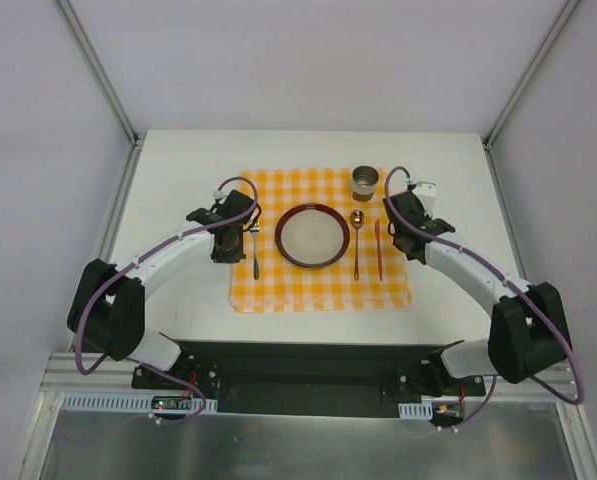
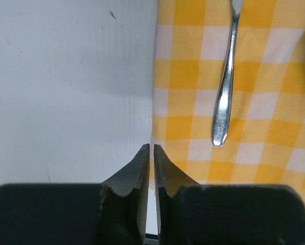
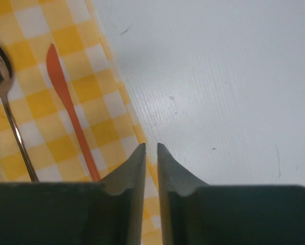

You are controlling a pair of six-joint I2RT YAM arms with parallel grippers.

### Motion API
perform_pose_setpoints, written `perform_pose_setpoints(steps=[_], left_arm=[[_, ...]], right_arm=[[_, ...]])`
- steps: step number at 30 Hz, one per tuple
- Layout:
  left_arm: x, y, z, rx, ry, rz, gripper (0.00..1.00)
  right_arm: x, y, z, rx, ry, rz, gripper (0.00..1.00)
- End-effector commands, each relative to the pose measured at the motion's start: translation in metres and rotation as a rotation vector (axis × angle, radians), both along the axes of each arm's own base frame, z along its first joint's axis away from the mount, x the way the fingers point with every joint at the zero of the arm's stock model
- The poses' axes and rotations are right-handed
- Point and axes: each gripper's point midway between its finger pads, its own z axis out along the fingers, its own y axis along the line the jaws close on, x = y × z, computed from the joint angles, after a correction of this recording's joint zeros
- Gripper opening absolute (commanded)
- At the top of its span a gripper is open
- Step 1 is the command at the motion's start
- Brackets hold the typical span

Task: Set the dinner table for one person
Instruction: Reset both arms

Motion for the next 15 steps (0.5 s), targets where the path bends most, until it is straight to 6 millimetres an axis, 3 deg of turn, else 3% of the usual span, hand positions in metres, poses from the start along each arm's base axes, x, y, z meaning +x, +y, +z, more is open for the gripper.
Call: perform_pose_setpoints(steps=[1,2,3,4,6,9,15], left_arm=[[0.015,0.012,0.035,0.043,-0.124,0.012,0.13],[0.017,0.013,0.043,0.04,-0.148,0.016,0.16],[0.017,0.014,0.046,0.041,-0.158,0.017,0.21],[0.017,0.015,0.049,0.044,-0.167,0.017,0.29],[0.018,0.015,0.06,0.025,-0.203,0.022,0.34],[0.017,0.018,0.069,0.017,-0.238,0.037,0.48],[0.014,0.024,0.07,0.032,-0.252,0.048,0.6]], right_arm=[[0.007,-0.013,0.051,-0.01,-0.193,-0.025,0.26],[0.007,-0.014,0.055,-0.015,-0.202,-0.014,0.3],[0.007,-0.013,0.06,-0.011,-0.219,-0.007,0.44],[0.007,-0.014,0.065,-0.009,-0.231,-0.005,0.49],[0.007,-0.016,0.077,-0.007,-0.26,0.0,0.61],[0.005,-0.017,0.086,-0.007,-0.278,0.004,0.66],[0.001,-0.018,0.081,-0.006,-0.266,0.003,0.7]])
